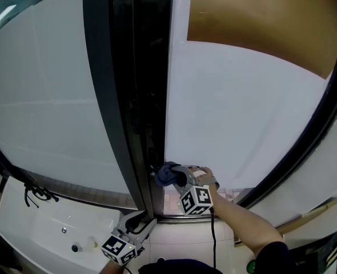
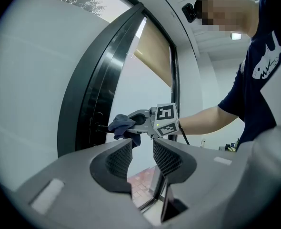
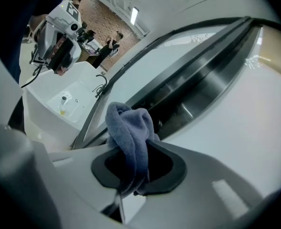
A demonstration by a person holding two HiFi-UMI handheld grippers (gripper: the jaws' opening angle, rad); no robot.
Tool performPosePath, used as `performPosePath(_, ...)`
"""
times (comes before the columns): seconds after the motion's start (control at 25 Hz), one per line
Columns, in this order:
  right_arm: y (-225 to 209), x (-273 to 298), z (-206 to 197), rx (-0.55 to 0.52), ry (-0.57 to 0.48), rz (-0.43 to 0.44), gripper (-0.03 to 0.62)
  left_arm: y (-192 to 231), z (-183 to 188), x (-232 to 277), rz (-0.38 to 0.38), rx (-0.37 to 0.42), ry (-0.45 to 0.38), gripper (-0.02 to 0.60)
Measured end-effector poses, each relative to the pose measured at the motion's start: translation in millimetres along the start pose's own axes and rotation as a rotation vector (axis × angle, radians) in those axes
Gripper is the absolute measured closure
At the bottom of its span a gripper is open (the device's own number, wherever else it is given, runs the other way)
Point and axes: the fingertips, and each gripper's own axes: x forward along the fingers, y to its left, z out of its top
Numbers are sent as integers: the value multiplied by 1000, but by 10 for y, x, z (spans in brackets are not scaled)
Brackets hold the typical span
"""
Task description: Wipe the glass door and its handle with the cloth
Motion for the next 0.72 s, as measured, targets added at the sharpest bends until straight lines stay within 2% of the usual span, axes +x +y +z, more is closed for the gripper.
performPosePath(0.16, 216, 206, 366, -113, -44, 24, 530, 27, -50, -72, 4, -1, -4, 446)
performPosePath(0.32, 398, 502, 520, -228, -39, 51, 530, 54, -39, -129, 16, -1, 1, 446)
performPosePath(0.52, 508, 755, 362, -327, 37, 62, 530, 93, -64, -182, 32, -12, 9, 446)
performPosePath(0.72, 575, 713, 178, -483, 82, 31, 530, 111, -71, -173, 29, -16, 10, 446)
